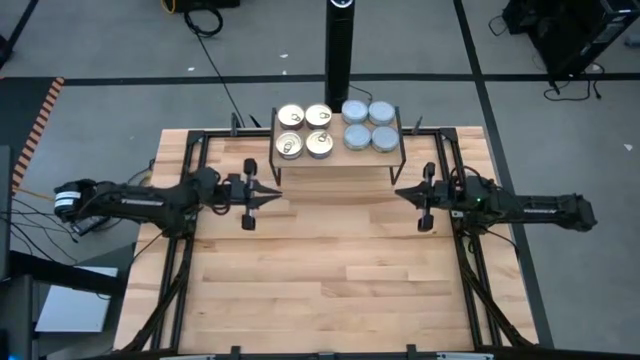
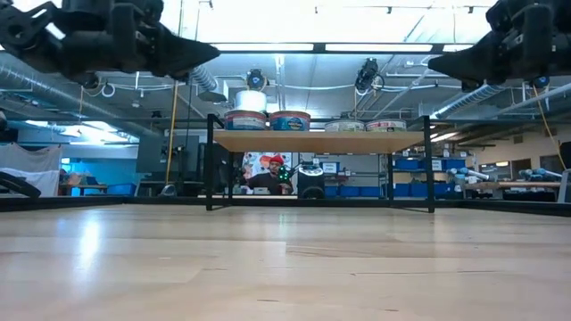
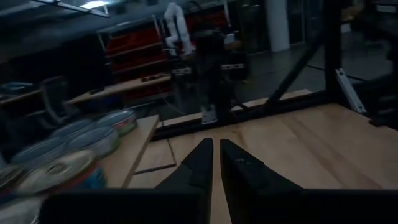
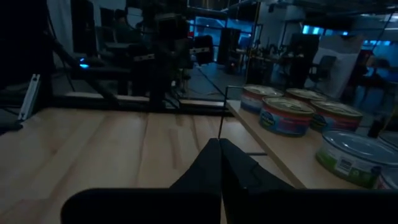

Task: Stack canned seafood by type on shelf
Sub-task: Return to Home Position

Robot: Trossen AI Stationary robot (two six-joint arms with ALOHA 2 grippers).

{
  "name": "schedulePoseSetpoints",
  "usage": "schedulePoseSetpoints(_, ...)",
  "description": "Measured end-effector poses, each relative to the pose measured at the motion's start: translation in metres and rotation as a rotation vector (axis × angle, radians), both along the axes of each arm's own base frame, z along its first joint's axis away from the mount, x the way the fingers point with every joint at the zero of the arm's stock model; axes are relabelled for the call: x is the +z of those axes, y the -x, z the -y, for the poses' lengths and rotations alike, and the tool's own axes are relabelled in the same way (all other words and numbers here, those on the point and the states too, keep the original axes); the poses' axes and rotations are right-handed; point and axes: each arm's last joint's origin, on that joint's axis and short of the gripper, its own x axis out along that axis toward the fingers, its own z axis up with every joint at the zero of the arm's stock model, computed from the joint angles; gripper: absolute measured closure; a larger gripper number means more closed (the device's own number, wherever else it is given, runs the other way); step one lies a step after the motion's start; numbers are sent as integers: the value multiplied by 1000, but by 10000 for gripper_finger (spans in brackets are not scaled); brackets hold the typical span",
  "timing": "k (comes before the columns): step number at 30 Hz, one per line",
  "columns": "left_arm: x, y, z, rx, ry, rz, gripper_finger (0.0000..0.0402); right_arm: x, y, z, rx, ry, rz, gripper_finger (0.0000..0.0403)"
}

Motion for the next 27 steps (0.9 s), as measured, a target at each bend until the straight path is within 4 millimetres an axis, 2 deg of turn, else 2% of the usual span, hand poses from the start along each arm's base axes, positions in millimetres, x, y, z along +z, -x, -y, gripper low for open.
schedulePoseSetpoints(7, -9, 24, 3, 63, 47, 9, 368, -4, 6, 1, -57, 13, -38, 400)
schedulePoseSetpoints(17, -14, 46, 10, 73, 99, -92, 368, -6, 15, 0, -66, -31, -44, 400)
schedulePoseSetpoints(21, -17, 58, 13, 75, 89, -9, 368, -7, 21, 0, -66, -32, -40, 400)
schedulePoseSetpoints(27, -35, 72, 14, 118, 87, 99, 368, -11, 29, -1, -66, -42, -24, 400)
